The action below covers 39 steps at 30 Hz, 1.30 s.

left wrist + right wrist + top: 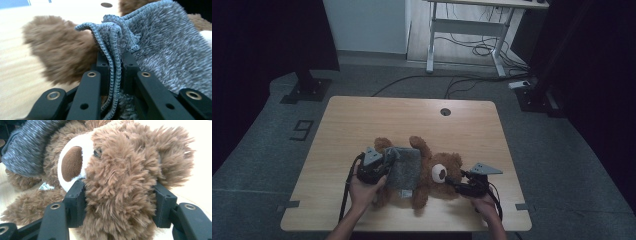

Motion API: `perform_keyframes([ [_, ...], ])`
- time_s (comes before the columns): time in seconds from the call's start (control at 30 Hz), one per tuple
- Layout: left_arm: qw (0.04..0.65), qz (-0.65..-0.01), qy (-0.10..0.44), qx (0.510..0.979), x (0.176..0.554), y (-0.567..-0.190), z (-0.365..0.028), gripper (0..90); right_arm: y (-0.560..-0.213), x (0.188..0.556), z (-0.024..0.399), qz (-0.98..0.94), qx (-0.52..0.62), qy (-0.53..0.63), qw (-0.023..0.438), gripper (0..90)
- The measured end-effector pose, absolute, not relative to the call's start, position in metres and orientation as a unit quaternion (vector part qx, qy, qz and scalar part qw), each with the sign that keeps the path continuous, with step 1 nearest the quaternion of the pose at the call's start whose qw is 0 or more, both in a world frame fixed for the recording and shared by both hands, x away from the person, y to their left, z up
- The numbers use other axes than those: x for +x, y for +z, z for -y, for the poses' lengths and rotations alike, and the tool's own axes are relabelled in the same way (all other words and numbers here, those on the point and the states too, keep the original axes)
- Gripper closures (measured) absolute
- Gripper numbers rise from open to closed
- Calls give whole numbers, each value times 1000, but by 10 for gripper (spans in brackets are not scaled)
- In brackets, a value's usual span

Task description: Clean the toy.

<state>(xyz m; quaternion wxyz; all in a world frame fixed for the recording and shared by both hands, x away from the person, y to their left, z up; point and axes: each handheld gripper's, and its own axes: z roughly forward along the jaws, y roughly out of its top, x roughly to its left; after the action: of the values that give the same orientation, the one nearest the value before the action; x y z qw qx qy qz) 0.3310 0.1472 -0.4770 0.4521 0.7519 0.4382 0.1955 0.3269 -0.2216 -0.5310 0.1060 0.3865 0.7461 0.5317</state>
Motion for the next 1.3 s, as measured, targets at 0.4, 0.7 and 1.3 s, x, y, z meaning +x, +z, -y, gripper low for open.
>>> perform_keyframes([
  [0.4, 489, -376, 156, 772, 333, -449, -71, 802, -532, 328, 223, -743, 391, 534, 103, 392],
  [0.7, 488, -311, 131, 805, 341, -435, 24, 803, -532, 328, 223, -743, 390, 535, 104, 393],
  [1.3, 444, -351, 157, 810, 358, -462, 9, 804, -534, 328, 222, -742, 392, 533, 108, 392],
])
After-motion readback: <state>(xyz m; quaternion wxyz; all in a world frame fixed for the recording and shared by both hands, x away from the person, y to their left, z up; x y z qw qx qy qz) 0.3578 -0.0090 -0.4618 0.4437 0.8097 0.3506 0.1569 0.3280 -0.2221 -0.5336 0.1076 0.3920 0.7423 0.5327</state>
